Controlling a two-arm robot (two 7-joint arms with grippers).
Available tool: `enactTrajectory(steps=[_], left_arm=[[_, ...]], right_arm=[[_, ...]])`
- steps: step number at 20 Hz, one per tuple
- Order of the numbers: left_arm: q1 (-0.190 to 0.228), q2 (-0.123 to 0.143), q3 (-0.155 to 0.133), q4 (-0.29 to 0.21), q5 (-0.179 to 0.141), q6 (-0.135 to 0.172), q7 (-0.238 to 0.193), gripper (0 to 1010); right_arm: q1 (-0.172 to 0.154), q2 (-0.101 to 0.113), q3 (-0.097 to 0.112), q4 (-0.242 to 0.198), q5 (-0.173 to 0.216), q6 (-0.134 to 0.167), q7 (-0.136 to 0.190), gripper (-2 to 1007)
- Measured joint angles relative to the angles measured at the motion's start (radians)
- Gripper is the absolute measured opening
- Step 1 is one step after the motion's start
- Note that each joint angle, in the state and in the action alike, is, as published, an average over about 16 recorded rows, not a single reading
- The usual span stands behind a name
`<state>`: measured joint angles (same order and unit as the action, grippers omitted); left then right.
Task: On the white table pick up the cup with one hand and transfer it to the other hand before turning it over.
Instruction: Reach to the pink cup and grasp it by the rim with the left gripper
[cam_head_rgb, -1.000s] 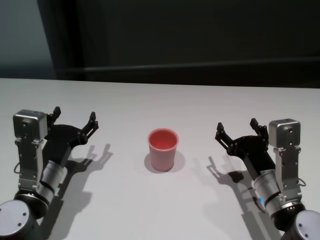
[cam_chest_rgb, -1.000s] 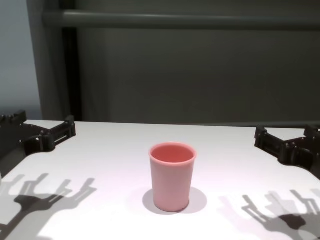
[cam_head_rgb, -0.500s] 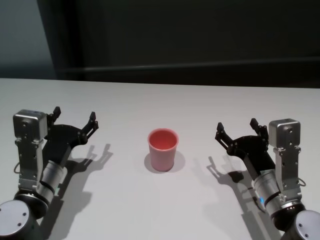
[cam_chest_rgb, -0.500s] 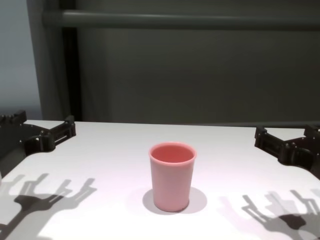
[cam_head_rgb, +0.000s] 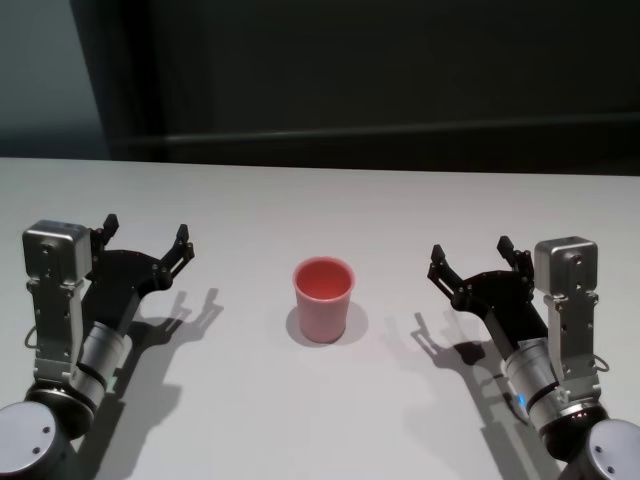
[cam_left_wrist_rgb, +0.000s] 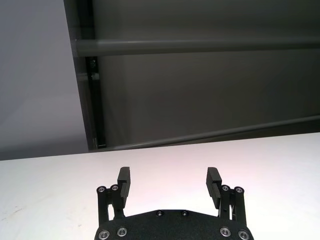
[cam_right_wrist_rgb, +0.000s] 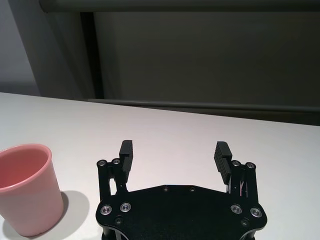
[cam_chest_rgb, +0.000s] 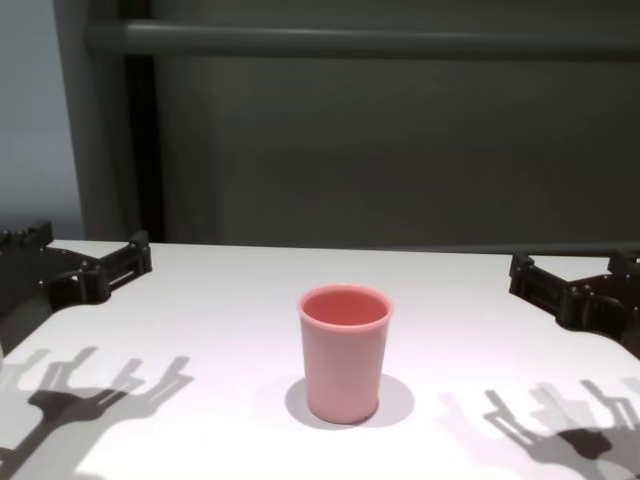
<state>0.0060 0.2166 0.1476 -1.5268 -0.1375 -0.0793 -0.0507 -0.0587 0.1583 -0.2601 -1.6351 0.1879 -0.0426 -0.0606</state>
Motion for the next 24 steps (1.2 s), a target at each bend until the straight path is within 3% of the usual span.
enactTrajectory(steps=[24], left_arm=[[0.000, 0.000, 0.000, 0.000, 0.000, 0.000, 0.000, 1001]], right_arm=[[0.000, 0.000, 0.000, 0.000, 0.000, 0.000, 0.000, 1000]])
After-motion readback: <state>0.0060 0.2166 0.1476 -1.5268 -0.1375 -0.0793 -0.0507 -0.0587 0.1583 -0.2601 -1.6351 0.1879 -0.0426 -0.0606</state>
